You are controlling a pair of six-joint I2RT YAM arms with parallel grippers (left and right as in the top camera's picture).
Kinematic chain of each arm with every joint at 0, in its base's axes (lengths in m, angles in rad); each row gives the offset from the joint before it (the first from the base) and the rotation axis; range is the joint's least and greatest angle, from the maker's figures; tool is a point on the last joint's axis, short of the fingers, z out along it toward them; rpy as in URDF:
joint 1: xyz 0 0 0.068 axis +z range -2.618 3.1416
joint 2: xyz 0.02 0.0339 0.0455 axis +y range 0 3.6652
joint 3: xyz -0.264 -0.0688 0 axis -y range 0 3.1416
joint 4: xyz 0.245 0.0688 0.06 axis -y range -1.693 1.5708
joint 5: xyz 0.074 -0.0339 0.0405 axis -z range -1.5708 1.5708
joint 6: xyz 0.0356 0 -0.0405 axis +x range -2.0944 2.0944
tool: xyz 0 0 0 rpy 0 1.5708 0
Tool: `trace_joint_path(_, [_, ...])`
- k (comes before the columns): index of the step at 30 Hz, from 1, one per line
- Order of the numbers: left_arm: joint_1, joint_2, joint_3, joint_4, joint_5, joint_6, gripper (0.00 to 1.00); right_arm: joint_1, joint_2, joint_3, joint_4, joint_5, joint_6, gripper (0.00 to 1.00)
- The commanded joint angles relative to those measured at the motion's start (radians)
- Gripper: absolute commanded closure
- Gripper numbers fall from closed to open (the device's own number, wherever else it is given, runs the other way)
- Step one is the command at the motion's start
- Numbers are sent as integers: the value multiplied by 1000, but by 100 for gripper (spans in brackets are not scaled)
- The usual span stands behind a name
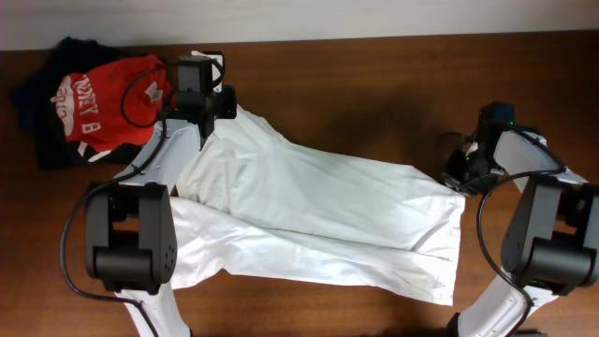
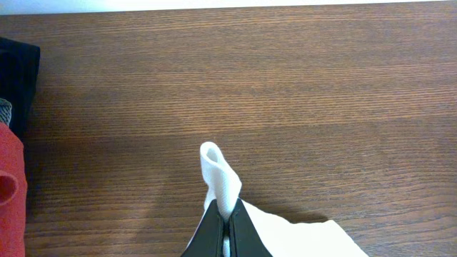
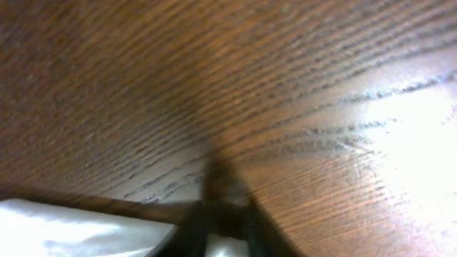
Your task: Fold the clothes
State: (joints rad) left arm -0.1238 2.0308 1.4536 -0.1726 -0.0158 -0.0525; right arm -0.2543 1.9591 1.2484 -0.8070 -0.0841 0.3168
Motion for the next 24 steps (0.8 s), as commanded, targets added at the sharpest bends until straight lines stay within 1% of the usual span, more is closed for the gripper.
trace_joint_path(1, [10,0,8,2,-13,1,99,6,30,9,6,-17,9,96])
trace_joint_path(6, [-22,-22,8,3,1,1,99,6,30,63,-39,-17,24,96])
trace_joint_path(13, [-40,-56,8,-19,0,1,99,5,30,162,-164,-21,24,96])
trace_joint_path(15, [-39,-57,8,-30,-2,1,99,6,30,188,-198,-55,23,96])
trace_joint_path(16, [-39,-57,8,-31,-4,1,99,6,30,193,-212,-93,-2,96])
trace_joint_path(17, [-39,-57,8,-31,-3,1,99,6,30,193,-219,-112,-26,93])
trace_joint_path(18, [-39,-57,8,-31,-3,1,99,8,30,187,-230,-110,-42,72])
trace_joint_path(20, [-39,-57,8,-31,-3,1,99,13,30,157,-220,-85,-58,51])
trace_joint_path(21, [-39,-57,8,-30,-3,1,99,15,30,143,-209,-86,-58,49])
trace_joint_path(23, [-39,-57,8,-31,-3,1,99,19,30,120,-190,-85,-58,48])
trace_joint_path(24, [-39,-57,8,-31,-3,1,99,21,30,103,-171,-85,-58,46])
